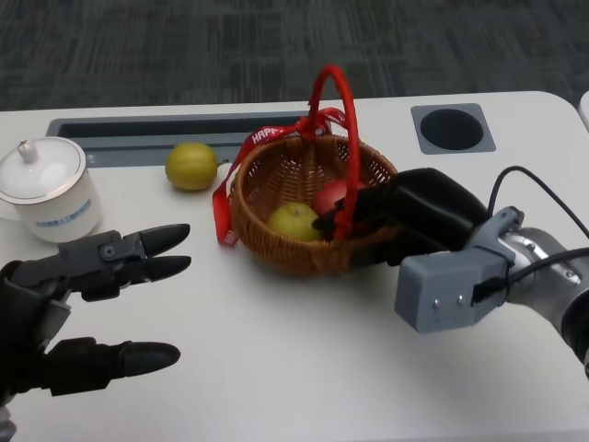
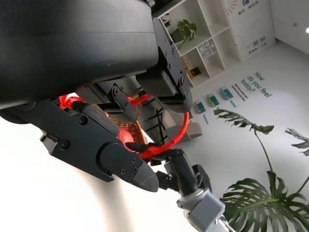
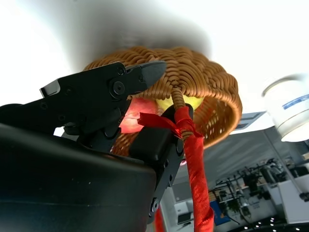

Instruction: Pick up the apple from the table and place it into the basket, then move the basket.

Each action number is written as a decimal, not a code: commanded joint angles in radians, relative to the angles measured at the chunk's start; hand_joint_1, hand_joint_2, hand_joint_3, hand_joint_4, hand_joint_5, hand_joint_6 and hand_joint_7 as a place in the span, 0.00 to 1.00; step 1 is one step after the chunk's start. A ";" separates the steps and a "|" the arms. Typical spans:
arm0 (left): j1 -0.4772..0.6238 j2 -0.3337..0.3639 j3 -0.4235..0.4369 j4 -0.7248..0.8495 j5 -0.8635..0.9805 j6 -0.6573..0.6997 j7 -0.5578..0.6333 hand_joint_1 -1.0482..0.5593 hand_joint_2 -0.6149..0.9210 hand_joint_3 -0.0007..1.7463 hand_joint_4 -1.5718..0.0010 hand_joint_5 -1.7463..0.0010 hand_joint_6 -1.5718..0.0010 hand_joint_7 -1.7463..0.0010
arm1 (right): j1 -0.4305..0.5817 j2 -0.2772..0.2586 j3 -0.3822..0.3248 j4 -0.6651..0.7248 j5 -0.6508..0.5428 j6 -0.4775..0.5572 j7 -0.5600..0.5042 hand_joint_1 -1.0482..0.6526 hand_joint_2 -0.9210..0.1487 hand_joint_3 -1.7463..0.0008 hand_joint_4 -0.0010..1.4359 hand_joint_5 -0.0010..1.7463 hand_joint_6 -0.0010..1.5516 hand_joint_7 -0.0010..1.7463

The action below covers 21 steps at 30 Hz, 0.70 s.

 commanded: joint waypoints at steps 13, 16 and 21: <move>0.068 0.005 0.030 -0.066 -0.004 -0.050 0.017 0.36 0.89 0.00 0.47 1.00 0.55 1.00 | -0.127 -0.068 -0.034 0.075 -0.007 0.329 0.037 0.49 0.04 1.00 0.76 0.01 0.66 0.01; 0.086 0.006 0.035 -0.079 0.003 -0.066 0.019 0.36 0.89 0.00 0.47 1.00 0.54 1.00 | -0.128 -0.072 -0.040 0.081 -0.005 0.374 0.049 0.48 0.03 1.00 0.75 0.00 0.65 0.00; 0.124 0.001 0.045 -0.101 0.006 -0.099 0.024 0.37 0.89 0.00 0.45 0.99 0.53 0.99 | -0.108 -0.082 -0.054 0.092 -0.004 0.454 0.035 0.50 0.06 1.00 0.78 0.01 0.66 0.01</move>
